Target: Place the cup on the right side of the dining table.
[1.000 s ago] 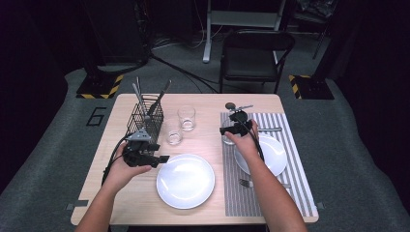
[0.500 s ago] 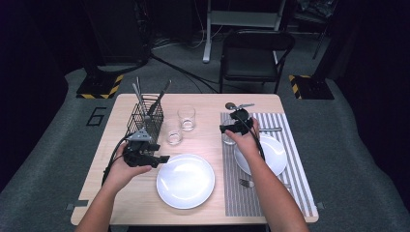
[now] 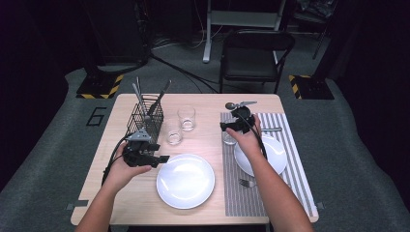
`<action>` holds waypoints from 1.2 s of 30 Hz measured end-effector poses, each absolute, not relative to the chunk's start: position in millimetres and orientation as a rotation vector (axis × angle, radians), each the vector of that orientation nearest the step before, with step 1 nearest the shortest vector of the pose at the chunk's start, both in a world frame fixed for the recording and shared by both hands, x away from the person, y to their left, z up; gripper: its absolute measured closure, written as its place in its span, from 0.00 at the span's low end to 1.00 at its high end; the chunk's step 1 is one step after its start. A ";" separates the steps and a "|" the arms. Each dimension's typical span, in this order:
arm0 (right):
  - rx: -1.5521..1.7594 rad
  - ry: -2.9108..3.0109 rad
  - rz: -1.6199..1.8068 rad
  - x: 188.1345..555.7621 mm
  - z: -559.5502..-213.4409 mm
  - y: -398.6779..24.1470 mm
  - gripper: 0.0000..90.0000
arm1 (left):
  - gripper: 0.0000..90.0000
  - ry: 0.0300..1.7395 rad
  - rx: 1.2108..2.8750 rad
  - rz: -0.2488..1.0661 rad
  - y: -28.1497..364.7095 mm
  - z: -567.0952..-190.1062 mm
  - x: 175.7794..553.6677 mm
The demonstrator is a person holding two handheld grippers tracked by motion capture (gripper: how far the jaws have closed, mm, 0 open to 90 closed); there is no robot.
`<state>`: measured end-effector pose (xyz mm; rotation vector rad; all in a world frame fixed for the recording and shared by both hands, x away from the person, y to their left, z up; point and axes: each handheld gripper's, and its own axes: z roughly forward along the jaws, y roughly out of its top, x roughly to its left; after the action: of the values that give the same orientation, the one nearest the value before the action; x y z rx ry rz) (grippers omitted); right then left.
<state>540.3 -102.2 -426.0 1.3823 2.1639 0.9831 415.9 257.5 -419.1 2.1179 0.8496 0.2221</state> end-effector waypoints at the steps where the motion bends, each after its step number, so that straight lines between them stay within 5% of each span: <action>1: 1.379 2.163 0.985 539.5 -424.6 -101.4 0.15 | 0.37 0.849 2.118 0.222 257.5 -419.1 415.8; 36: 1.215 2.278 1.132 496.2 -399.0 -86.3 0.23 | 0.37 0.862 2.108 0.216 258.6 -419.2 418.0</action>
<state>496.2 -86.3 -399.0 1.2147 2.2781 1.1323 418.0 258.6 -419.2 2.1078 0.8621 0.2161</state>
